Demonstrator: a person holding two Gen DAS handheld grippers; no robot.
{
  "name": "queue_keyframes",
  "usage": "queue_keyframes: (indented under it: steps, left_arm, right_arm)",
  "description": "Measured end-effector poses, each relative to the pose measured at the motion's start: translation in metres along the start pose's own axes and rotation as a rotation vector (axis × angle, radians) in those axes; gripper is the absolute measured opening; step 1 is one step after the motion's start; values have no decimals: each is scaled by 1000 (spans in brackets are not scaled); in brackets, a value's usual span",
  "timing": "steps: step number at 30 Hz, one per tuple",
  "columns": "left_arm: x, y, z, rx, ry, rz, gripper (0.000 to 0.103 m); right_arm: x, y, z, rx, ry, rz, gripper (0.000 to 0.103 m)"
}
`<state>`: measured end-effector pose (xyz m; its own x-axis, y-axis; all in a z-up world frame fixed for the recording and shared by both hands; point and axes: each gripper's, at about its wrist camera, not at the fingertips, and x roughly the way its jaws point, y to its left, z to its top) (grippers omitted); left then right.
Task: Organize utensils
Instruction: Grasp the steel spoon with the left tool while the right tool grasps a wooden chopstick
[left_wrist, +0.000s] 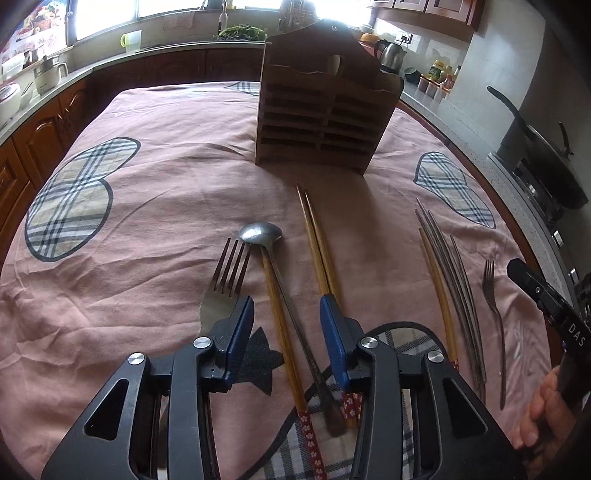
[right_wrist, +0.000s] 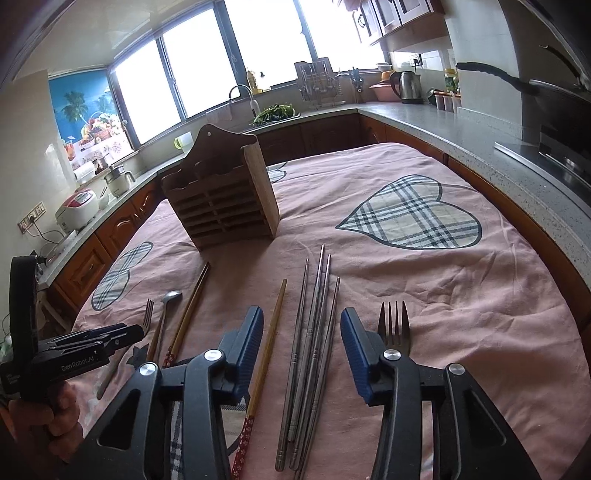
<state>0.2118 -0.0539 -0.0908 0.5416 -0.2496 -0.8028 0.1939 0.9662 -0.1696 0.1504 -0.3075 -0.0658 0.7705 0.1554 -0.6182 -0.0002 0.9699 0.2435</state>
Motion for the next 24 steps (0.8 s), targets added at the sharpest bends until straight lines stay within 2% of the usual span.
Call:
queue_keyframes:
  steps: [3, 6, 16, 21, 22, 24]
  left_arm:
    - [16, -3, 9, 8, 29, 8, 28]
    - [26, -5, 16, 20, 43, 17, 27]
    - [43, 3, 27, 16, 74, 9, 20]
    - [49, 9, 32, 4, 79, -7, 8]
    - [49, 10, 32, 2, 77, -15, 8]
    - [49, 10, 32, 7, 75, -19, 7]
  right_arm:
    - [13, -5, 5, 13, 23, 8, 36]
    - [29, -7, 12, 15, 60, 16, 31]
    - [85, 13, 24, -43, 186, 85, 25]
    - [111, 19, 19, -62, 265, 73, 23]
    - [112, 20, 19, -67, 257, 71, 22]
    - [113, 21, 21, -76, 262, 67, 8]
